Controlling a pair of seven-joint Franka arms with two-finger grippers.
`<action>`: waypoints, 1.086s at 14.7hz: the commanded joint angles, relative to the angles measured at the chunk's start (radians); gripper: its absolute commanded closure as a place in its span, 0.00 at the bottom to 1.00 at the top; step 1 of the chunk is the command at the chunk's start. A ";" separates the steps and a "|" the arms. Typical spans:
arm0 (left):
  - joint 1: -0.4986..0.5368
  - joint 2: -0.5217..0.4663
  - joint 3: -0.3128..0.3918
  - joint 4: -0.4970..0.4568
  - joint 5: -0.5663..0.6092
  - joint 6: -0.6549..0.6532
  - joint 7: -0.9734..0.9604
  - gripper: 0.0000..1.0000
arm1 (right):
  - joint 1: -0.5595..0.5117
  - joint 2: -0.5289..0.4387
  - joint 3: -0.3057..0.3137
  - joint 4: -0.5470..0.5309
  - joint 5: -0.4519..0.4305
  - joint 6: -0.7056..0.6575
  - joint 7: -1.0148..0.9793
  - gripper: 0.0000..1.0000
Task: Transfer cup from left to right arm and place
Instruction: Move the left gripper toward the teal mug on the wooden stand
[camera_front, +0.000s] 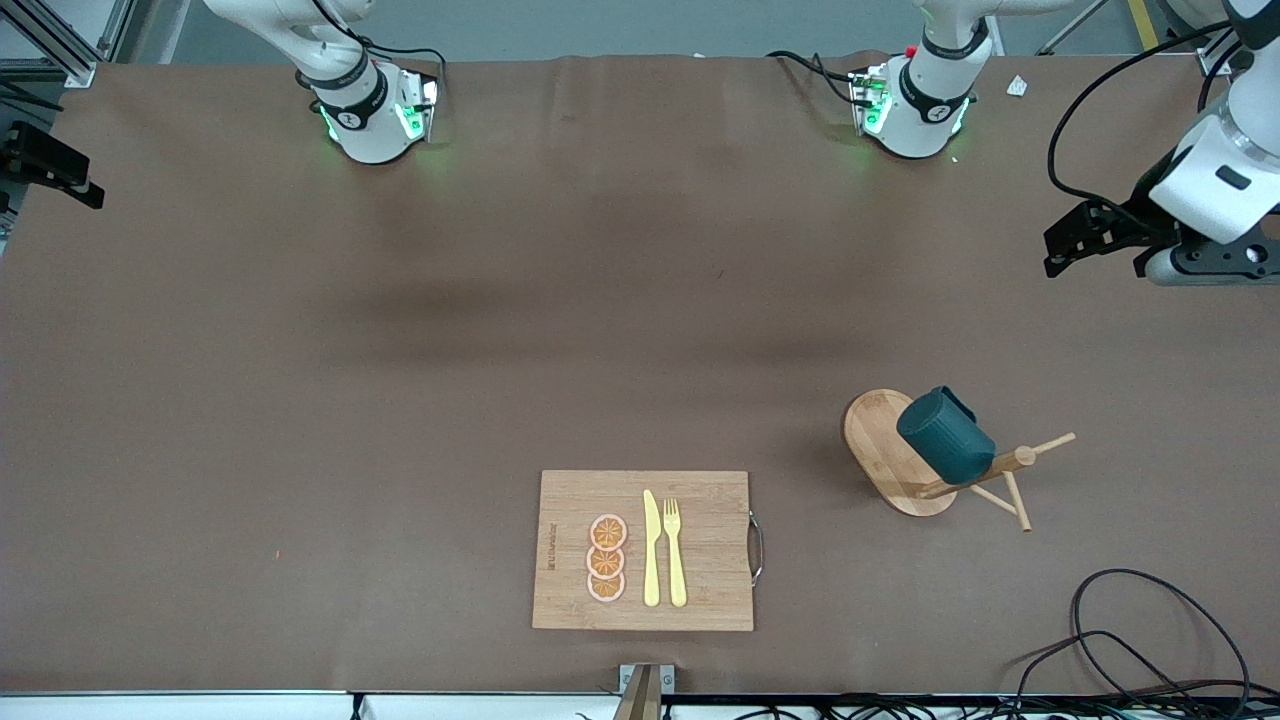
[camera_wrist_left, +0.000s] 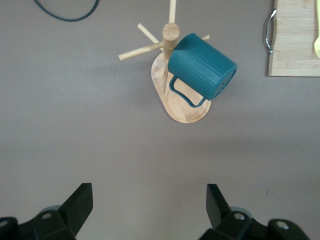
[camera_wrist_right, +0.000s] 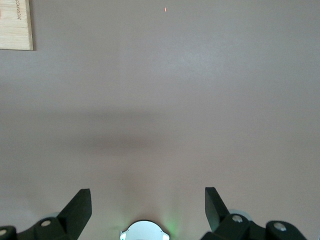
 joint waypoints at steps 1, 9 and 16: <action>0.007 0.020 0.006 0.022 -0.016 -0.020 -0.107 0.00 | -0.002 -0.023 0.005 -0.024 -0.002 0.003 0.000 0.00; 0.008 0.226 0.009 0.146 -0.148 0.026 -0.601 0.00 | -0.002 -0.023 0.005 -0.024 -0.002 0.002 0.000 0.00; 0.002 0.412 0.009 0.183 -0.215 0.128 -0.790 0.00 | -0.004 -0.023 0.005 -0.024 -0.002 0.000 0.000 0.00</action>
